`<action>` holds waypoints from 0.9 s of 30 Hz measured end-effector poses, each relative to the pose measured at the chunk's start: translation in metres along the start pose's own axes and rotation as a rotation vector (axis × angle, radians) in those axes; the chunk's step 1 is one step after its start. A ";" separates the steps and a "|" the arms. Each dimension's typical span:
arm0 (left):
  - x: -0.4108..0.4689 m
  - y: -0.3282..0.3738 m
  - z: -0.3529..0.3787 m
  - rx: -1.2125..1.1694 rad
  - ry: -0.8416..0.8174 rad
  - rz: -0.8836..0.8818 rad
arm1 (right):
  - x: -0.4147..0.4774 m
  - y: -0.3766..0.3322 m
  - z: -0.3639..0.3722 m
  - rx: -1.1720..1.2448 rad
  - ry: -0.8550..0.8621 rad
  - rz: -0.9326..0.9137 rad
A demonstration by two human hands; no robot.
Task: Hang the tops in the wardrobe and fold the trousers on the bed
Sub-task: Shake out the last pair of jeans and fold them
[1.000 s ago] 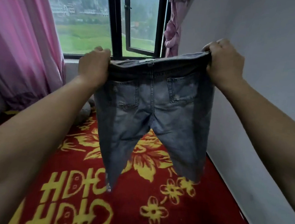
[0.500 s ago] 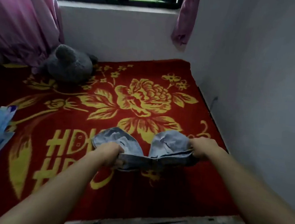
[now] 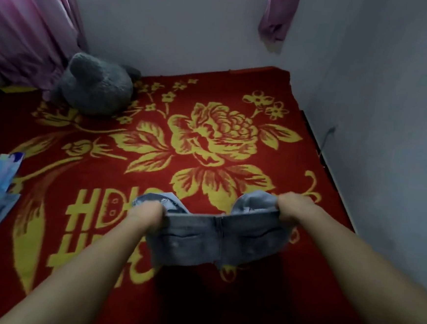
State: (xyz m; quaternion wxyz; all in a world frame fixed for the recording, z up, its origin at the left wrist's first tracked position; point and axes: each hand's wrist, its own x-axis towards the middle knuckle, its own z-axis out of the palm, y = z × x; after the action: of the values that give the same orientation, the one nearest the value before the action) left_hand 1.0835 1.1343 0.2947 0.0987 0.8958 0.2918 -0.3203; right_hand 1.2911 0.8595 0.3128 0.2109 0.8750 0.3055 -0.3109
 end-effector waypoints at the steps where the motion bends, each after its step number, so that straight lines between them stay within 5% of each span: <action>1: 0.006 0.000 -0.025 -0.105 0.073 -0.013 | 0.005 0.007 -0.022 0.054 0.109 -0.003; 9: -0.012 0.004 -0.274 -0.469 0.963 0.118 | -0.031 0.073 -0.247 0.289 1.069 0.002; 15: -0.101 0.009 -0.392 -0.588 1.380 0.184 | -0.131 0.096 -0.343 0.228 1.519 0.066; 21: -0.140 0.011 -0.359 -0.580 1.442 0.229 | -0.168 0.093 -0.316 0.216 1.587 0.042; 27: -0.093 -0.007 -0.215 -0.454 1.208 0.267 | -0.120 0.053 -0.183 0.224 1.310 0.048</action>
State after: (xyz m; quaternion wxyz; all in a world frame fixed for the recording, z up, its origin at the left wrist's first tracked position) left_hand 1.1318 1.1756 0.5200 0.1429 0.9034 0.2426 0.3234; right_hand 1.3279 0.8748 0.5347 -0.1038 0.9062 0.3169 0.2599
